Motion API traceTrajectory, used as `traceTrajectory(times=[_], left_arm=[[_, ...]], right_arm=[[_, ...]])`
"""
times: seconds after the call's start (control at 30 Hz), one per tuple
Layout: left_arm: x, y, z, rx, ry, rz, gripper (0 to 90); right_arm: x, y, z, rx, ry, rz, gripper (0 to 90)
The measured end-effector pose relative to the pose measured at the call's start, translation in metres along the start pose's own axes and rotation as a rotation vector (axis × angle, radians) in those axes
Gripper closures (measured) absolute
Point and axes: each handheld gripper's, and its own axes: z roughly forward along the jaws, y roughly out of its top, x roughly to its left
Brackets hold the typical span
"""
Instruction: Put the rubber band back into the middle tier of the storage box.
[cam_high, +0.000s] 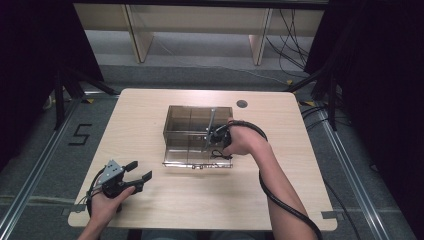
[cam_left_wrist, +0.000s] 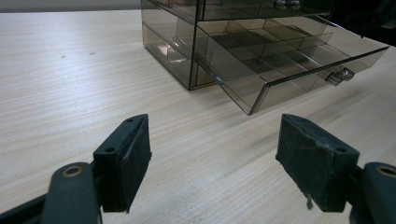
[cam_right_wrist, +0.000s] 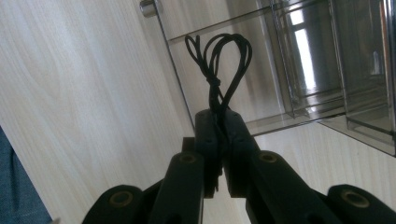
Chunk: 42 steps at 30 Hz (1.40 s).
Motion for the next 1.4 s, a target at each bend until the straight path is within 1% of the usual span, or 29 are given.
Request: traceTrajectory(times=[0.07, 0.1, 0.13, 0.17, 0.2, 0.23, 0.37, 0.4, 0.43, 0.47, 0.5, 0.53, 0.57, 0.63, 0.7, 0.8, 0.87, 0.9, 0.93, 0.97, 1.07, 1.13, 1.17, 1.2, 1.27, 1.3, 1.33, 1.37, 1.4], left_arm=[[0.0, 0.0, 0.0, 0.0, 0.0, 0.0, 25.3], [0.0, 0.0, 0.0, 0.0, 0.0, 0.0, 25.3], [0.0, 0.0, 0.0, -0.001, 0.0, 0.0, 25.3], [0.0, 0.0, 0.0, -0.001, -0.001, -0.001, 25.3], [0.0, 0.0, 0.0, -0.001, 0.0, 0.0, 25.3], [0.0, 0.0, 0.0, -0.001, -0.001, 0.0, 25.3], [0.0, 0.0, 0.0, -0.001, -0.001, -0.001, 25.3], [0.0, 0.0, 0.0, -0.001, -0.001, 0.0, 25.3], [0.0, 0.0, 0.0, 0.0, -0.001, 0.0, 25.3], [0.0, 0.0, 0.0, 0.0, 0.0, 0.0, 25.3], [0.0, 0.0, 0.0, 0.0, -0.001, 0.0, 25.3], [0.0, 0.0, 0.0, 0.0, -0.001, 0.0, 25.3], [0.0, 0.0, 0.0, 0.0, -0.001, -0.001, 25.4], [0.0, 0.0, 0.0, 0.0, -0.001, -0.001, 25.3], [0.0, 0.0, 0.0, 0.0, -0.001, -0.001, 25.4], [0.001, 0.0, 0.001, -0.007, -0.009, -0.001, 25.3], [0.001, 0.0, 0.001, -0.007, -0.009, -0.002, 25.3], [0.001, 0.0, 0.001, -0.007, -0.009, -0.002, 25.3], [0.001, 0.0, 0.001, -0.007, -0.009, -0.002, 25.3], [0.0, 0.0, 0.0, 0.001, -0.001, -0.001, 25.3], [0.001, 0.0, 0.001, -0.007, -0.009, -0.002, 25.4], [0.001, 0.0, 0.001, -0.007, -0.01, -0.003, 25.3], [0.001, 0.0, 0.001, -0.007, -0.009, -0.003, 25.3], [0.001, 0.0, 0.001, -0.008, -0.009, -0.003, 25.3], [0.0, 0.0, 0.0, 0.0, -0.001, -0.001, 25.4], [0.0, 0.0, 0.0, -0.002, -0.002, -0.001, 25.3], [0.0, 0.0, 0.0, -0.001, -0.002, -0.001, 25.3], [0.0, 0.0, 0.0, -0.004, -0.005, -0.002, 25.3], [0.001, 0.0, 0.0, -0.008, -0.009, -0.002, 25.3]], right_arm=[[0.0, 0.001, 0.001, -0.008, 0.008, 0.001, 86.9], [0.0, 0.001, 0.002, -0.017, 0.017, 0.02, 86.8], [0.0, 0.001, 0.002, -0.018, 0.019, 0.022, 86.8], [-0.001, 0.002, 0.003, -0.023, 0.018, 0.003, 86.8], [-0.001, 0.002, 0.003, -0.021, 0.016, 0.001, 86.9], [-0.001, 0.002, 0.003, -0.018, 0.015, 0.016, 86.9], [-0.002, 0.003, 0.006, -0.02, 0.016, 0.014, 86.8], [-0.002, 0.004, 0.005, -0.004, 0.009, 0.023, 86.8], [-0.003, 0.005, 0.005, 0.003, -0.001, 0.002, 86.8], [-0.002, 0.005, 0.006, 0.003, 0.001, 0.023, 86.8], [-0.001, 0.005, 0.006, 0.004, 0.0, 0.026, 86.8], [-0.002, 0.005, 0.006, -0.002, 0.004, 0.009, 86.8], [-0.003, 0.005, 0.008, -0.023, 0.013, 0.002, 86.8], [-0.003, 0.006, 0.008, -0.001, -0.002, -0.001, 86.8], [-0.003, 0.006, 0.008, 0.004, -0.003, 0.01, 86.8], [-0.005, 0.006, 0.012, -0.028, 0.015, 0.004, 86.8], [-0.004, 0.007, 0.013, -0.018, 0.016, 0.009, 86.8], [-0.005, 0.007, 0.014, -0.025, 0.018, -0.002, 86.8], [-0.004, 0.007, 0.013, -0.013, 0.018, 0.027, 86.8], [-0.005, 0.008, 0.014, -0.021, 0.019, 0.005, 86.8], [-0.005, 0.009, 0.015, -0.019, 0.018, 0.006, 86.8], [-0.005, 0.009, 0.015, -0.015, 0.019, 0.018, 86.7], [-0.005, 0.009, 0.016, -0.022, 0.022, 0.005, 86.8], [-0.005, 0.009, 0.017, -0.017, 0.024, 0.012, 86.7], [-0.005, 0.01, 0.016, 0.01, 0.011, 0.012, 86.8], [-0.005, 0.01, 0.018, 0.005, 0.018, 0.034, 86.7], [-0.008, 0.009, 0.021, -0.031, 0.031, 0.002, 86.7], [-0.008, 0.009, 0.021, -0.028, 0.026, -0.011, 86.7], [-0.008, 0.01, 0.02, -0.007, 0.015, -0.004, 86.8]])
